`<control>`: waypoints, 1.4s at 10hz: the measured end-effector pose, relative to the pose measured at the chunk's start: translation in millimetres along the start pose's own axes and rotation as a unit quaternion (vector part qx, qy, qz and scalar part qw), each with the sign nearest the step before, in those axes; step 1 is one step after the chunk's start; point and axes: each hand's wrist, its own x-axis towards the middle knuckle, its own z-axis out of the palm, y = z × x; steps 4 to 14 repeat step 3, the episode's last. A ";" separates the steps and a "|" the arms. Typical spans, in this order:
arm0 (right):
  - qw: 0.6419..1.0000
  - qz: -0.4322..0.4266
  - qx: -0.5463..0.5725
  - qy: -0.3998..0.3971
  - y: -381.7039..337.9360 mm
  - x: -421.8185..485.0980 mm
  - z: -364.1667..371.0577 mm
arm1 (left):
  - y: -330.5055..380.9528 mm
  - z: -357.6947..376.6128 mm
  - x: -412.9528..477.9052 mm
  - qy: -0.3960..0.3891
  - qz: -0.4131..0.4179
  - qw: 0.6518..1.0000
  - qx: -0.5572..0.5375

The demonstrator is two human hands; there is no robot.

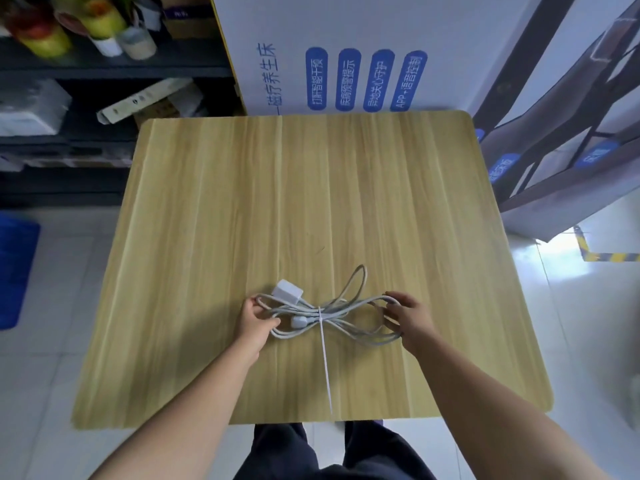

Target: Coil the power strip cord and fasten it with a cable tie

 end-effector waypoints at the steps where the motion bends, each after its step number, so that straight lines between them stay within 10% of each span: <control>1: 0.999 -0.012 -0.045 -0.008 2.3 -4.0 -1.9 | -0.4 -8.3 -6.7 -0.014 0.002 0.999 0.030; 3: 0.954 -0.137 -0.265 0.023 -13.5 -39.7 -2.7 | 23.6 -20.5 -35.2 -0.008 0.052 0.994 0.094; 14: 0.954 -0.137 -0.265 0.023 -13.5 -39.7 -2.7 | 23.6 -20.5 -35.2 -0.008 0.052 0.994 0.094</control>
